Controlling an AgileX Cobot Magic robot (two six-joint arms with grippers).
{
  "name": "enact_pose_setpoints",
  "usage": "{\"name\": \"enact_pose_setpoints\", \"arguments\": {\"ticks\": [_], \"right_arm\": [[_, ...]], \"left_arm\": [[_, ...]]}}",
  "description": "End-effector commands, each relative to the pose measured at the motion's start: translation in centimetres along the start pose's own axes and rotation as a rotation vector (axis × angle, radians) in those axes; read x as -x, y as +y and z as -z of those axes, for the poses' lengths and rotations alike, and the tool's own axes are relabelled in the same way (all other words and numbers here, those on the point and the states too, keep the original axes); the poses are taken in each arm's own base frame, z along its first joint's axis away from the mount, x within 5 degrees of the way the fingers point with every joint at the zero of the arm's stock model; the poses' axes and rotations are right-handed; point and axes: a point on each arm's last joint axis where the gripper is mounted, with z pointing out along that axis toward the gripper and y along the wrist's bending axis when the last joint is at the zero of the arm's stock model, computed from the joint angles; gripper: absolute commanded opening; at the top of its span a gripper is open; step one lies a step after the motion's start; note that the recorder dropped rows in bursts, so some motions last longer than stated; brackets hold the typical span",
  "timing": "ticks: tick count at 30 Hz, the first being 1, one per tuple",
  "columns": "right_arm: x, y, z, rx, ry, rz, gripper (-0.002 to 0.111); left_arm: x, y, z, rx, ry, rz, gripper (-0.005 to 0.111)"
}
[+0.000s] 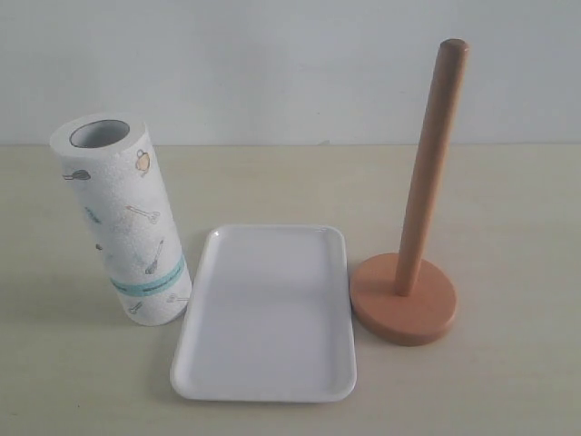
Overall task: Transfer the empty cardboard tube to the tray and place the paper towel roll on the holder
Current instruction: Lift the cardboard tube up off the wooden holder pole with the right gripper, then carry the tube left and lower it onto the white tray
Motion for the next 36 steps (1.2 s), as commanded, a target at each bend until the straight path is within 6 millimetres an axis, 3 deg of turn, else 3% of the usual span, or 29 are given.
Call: {"name": "enact_pose_setpoints", "arguments": {"ticks": [1,6,10,13,16,20,23,26,29,33,36], "right_arm": [[-0.4,1.8,-0.2,0.093,0.039,-0.018,0.000],[-2.3,5.2,-1.2,0.239,0.084,-0.025,0.000],[-5.3,8.1,-1.8,0.346,0.175,-0.013,0.000],[-8.5,10.1,-2.2,0.405,0.254,-0.004,0.000],[-13.0,11.8,-2.3,0.436,0.332,-0.004,0.000],[-19.6,13.2,-1.9,0.413,0.409,-0.081,0.000],[-23.0,13.8,-1.9,0.398,0.468,-0.095,0.000],[-24.5,14.3,-2.5,0.373,0.536,-0.161,0.000],[-24.7,14.6,-3.5,0.311,0.590,-0.324,0.000],[-24.9,14.4,-6.3,0.252,0.820,-0.483,0.000],[-24.8,12.7,-8.9,0.180,0.970,-0.573,0.000]], "left_arm": [[-0.1,0.0,0.0,0.003,0.002,0.006,0.008],[-0.1,0.0,0.0,0.003,0.002,0.006,0.008],[-0.1,0.0,0.0,0.003,0.002,0.006,0.008],[-0.1,0.0,0.0,0.003,0.002,0.006,0.008],[-0.1,0.0,0.0,0.003,0.002,0.006,0.008],[-0.1,0.0,0.0,0.003,0.002,0.006,0.008],[-0.1,0.0,0.0,0.003,0.002,0.006,0.008],[-0.1,0.0,0.0,0.003,0.002,0.006,0.008],[-0.1,0.0,0.0,0.003,0.002,0.006,0.008],[-0.1,0.0,0.0,0.003,0.002,0.006,0.008],[-0.1,0.0,0.0,0.003,0.002,0.006,0.008]]}}
